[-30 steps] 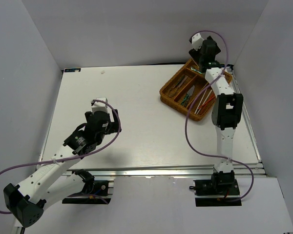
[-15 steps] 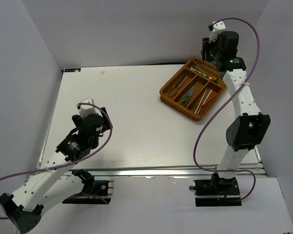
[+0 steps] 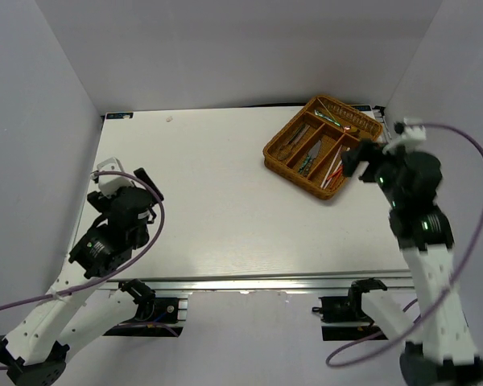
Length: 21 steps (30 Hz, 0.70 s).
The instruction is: Sort the eating utensils into containers
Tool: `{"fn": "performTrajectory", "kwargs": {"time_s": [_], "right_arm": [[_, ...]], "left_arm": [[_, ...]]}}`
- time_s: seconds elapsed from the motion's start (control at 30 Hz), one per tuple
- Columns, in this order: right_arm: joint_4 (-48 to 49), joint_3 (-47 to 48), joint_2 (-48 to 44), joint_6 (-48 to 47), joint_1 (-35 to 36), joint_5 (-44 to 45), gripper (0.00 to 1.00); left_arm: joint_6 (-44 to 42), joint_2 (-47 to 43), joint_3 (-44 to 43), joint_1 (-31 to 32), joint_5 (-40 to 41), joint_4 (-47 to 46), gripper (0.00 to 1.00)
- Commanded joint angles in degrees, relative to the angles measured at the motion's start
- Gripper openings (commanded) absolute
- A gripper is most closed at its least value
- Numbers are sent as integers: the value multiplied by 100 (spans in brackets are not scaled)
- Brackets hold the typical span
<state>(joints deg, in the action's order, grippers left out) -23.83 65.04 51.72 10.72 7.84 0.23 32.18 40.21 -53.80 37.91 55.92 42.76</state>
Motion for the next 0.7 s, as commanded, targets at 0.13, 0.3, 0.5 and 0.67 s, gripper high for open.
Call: {"fn": "performTrajectory", "kwargs": {"time_s": [0.13,0.3,0.5,0.67], "right_arm": [[-681,-948,-2017,-105,-19,30,89],[-1246,-1291,-2044,-220,-10,-181,90],[-1027,-1687,-2237,-202,7,-49,89],[-991,-1766,-2219,-158,16,135,89]], "left_arm": [[-178,-48,53,6,877,-330,98],[-116,-443,317,-38,938,-286,98],[-160,-944,458,-38,973,-312,98],[-213,-883,485,-38,938,-356,98]]}}
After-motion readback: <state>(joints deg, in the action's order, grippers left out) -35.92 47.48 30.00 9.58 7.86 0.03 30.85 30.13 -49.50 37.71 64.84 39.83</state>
